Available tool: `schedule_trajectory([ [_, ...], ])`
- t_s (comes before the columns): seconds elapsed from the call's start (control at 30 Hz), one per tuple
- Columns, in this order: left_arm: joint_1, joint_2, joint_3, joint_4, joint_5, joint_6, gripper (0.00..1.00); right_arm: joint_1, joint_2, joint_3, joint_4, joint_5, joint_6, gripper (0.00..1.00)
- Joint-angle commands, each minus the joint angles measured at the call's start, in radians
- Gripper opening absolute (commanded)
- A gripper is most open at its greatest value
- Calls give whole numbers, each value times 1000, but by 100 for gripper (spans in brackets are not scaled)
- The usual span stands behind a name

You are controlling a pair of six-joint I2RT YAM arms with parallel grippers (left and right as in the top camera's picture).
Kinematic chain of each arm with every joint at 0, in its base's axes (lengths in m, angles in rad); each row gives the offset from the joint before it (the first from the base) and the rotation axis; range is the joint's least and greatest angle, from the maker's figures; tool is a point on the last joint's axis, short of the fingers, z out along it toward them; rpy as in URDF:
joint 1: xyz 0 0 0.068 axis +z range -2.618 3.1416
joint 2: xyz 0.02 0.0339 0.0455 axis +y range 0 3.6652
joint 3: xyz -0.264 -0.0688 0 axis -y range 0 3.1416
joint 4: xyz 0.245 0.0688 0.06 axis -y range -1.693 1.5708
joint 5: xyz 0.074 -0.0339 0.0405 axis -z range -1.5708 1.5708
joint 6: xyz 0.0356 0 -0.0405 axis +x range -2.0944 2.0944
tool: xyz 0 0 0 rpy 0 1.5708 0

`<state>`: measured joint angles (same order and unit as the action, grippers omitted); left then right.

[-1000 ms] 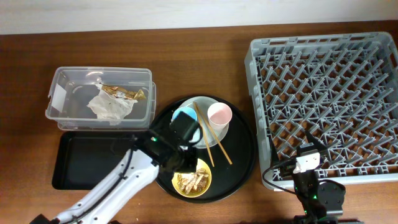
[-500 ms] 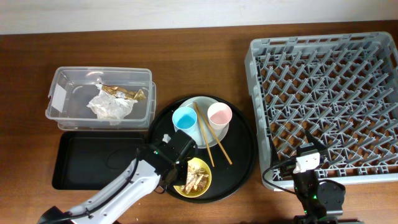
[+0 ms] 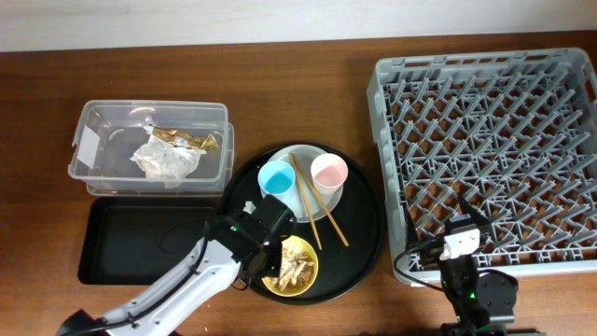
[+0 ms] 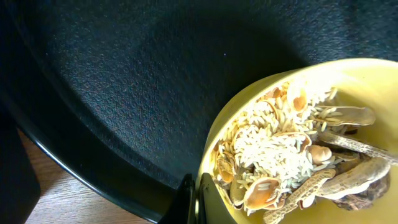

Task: Sort waste into correct bins and load items into the dishwasher rack
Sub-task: 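Grasp the rim of the yellow bowl with the left gripper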

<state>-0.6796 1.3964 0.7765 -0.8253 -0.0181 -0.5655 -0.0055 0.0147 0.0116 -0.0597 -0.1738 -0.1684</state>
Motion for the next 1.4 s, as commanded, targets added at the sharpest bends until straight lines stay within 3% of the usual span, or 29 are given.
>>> schedule_trajectory([
  [0.0, 2, -6, 45, -4, -9, 1, 1, 5, -7, -6, -4, 2, 2, 99],
  [0.13, 2, -6, 114, -70, -6, 1, 1, 5, -7, -6, -4, 2, 2, 99],
  [0.27, 2, -6, 143, -92, -122, 1, 1, 5, -7, -6, -4, 2, 2, 99],
  [0.47, 2, -6, 143, -134, -277, 1, 7, 5, -7, -6, -4, 2, 2, 99],
  [0.63, 2, -6, 144, -129, -303, 1, 12, 5, -7, -6, -4, 2, 2, 99],
  [0.7, 2, -6, 165, -129, -257, 1, 13, 5, -7, -6, -4, 2, 2, 99],
  [0.73, 2, -6, 204, -134, -151, 1, 13, 5, -7, -6, -4, 2, 2, 99],
  [0.83, -1, -5, 239, -53, 116, 1, 29, 5, -7, -6, -4, 2, 2, 99],
  [0.9, -13, -4, 239, -15, 127, 1, 38, 5, -7, -6, -4, 2, 2, 99],
  [0.97, -20, -4, 239, -2, 127, -6, 40, 5, -7, -6, -4, 2, 2, 99],
  [1.27, -55, -3, 239, 93, 126, -26, 40, 5, -7, -6, -4, 2, 2, 99],
  [1.37, -92, -3, 239, 107, 52, -50, 40, 5, -7, -6, -4, 2, 2, 99],
])
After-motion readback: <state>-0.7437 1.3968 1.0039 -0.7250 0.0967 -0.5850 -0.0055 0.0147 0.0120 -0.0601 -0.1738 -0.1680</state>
